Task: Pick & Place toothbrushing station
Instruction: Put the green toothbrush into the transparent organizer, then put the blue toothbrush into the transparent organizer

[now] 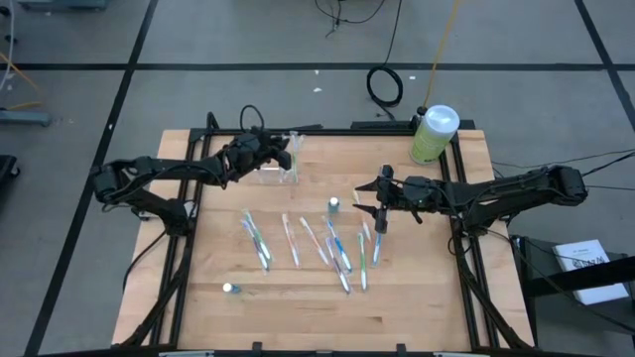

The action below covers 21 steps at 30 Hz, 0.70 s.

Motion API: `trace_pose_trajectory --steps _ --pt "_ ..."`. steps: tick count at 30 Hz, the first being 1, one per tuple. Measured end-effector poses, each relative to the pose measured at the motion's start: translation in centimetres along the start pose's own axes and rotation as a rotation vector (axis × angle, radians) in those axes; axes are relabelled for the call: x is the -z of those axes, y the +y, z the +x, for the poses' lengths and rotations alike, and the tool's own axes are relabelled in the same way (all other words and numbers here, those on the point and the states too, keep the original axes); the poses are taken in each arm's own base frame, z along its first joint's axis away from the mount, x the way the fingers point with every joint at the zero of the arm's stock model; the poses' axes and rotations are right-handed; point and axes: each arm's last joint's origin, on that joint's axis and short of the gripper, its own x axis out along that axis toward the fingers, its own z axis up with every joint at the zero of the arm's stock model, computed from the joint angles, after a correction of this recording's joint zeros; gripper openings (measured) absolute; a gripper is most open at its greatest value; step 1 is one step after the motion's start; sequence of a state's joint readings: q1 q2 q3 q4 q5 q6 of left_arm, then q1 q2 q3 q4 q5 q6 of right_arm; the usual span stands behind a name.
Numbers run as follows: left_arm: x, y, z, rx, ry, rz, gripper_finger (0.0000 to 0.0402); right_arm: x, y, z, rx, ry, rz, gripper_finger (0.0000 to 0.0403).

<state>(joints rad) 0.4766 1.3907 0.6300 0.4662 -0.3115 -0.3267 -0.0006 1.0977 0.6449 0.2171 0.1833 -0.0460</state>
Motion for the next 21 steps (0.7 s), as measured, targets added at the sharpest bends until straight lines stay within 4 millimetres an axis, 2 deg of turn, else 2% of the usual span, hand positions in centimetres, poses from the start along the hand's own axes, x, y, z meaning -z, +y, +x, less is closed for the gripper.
trace_pose_trajectory --steps 8,11,15,21 --pt "-0.5 -0.7 -0.2 0.053 -0.062 0.062 0.02 0.0 0.0 0.0 0.002 0.0 0.0 0.0212" --pt "-0.9 -1.1 -0.5 0.084 -0.087 0.11 0.0231 0.0 0.0 0.0 0.003 0.0 0.0 0.0212" --pt "-1.6 -1.5 -1.3 0.102 -0.126 0.169 0.0254 0.1 0.0 0.0 0.003 0.006 -0.001 0.0212" --pt "-3.1 -2.5 -3.4 0.151 -0.204 0.221 0.0261 0.4 -0.1 0.0 0.05 0.039 0.0 0.0212"
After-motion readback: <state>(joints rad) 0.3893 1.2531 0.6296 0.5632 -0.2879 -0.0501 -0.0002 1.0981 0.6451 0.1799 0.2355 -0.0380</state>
